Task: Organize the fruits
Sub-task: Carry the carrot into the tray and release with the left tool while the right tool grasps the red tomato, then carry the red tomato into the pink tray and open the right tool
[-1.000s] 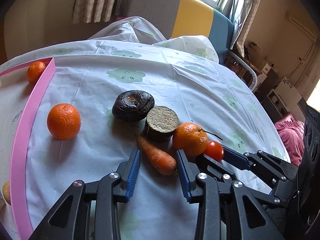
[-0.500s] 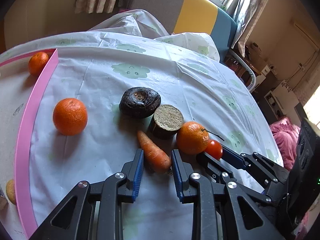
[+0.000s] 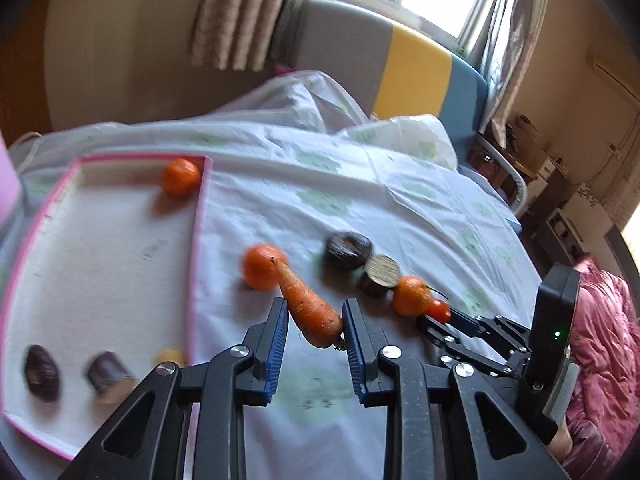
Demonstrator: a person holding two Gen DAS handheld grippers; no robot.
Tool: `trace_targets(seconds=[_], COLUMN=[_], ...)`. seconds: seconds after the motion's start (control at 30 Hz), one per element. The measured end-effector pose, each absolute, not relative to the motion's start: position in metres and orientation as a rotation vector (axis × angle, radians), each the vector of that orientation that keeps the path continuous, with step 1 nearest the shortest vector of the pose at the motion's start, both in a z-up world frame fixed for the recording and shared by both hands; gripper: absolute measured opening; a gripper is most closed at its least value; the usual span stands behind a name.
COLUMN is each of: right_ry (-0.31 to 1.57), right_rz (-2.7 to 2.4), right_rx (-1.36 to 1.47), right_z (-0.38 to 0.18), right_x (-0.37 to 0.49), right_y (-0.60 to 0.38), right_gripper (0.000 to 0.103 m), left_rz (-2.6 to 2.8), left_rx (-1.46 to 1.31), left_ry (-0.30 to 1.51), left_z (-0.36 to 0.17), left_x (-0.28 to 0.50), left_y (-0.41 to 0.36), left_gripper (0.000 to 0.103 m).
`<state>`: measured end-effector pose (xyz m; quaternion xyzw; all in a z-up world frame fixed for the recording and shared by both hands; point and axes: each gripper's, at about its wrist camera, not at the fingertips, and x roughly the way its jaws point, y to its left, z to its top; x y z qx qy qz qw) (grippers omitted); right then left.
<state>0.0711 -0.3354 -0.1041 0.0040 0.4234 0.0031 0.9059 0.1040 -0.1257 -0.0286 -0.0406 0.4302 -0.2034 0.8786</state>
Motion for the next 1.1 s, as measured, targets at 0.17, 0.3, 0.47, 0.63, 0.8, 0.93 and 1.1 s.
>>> trace_targets(seconds=[0.17,0.3,0.47,0.63,0.8,0.93,1.1], right_ry=[0.877,0.882,0.893,0.908,0.912,0.906,0.872], right_rz=[-0.016,-0.036,-0.06,-0.065,-0.06,-0.045,0.022], right_rx=[-0.037,-0.065,-0.062,-0.065,-0.054,-0.017,-0.004], right_z=[-0.104,-0.102,-0.099,-0.095,-0.091,-0.084,-0.068], right_x=[0.071,0.071,0.064,0.054,0.044,0.036,0.032], right_y=[-0.329,-0.324,-0.321,-0.315,-0.307,-0.3,-0.278], right_gripper=[0.03,0.029,0.029,0.029,0.029,0.029,0.029], left_rz=[-0.252,-0.145,-0.096,-0.071,-0.048,-0.044,-0.039], left_rx=[-0.059,-0.045,-0.068,-0.102,-0.12,-0.137,-0.142], left_ry=[0.882,0.889,0.887,0.888,0.883,0.865,0.828], left_z=[-0.025,-0.032,-0.036,-0.036,-0.032,-0.026,-0.015], left_x=[0.111,0.114,0.112,0.105,0.096,0.086,0.074], left_y=[-0.077,-0.047,-0.02,-0.006,0.004,0.012,0.02], left_gripper=[0.028,0.028,0.028,0.032,0.038,0.038,0.038])
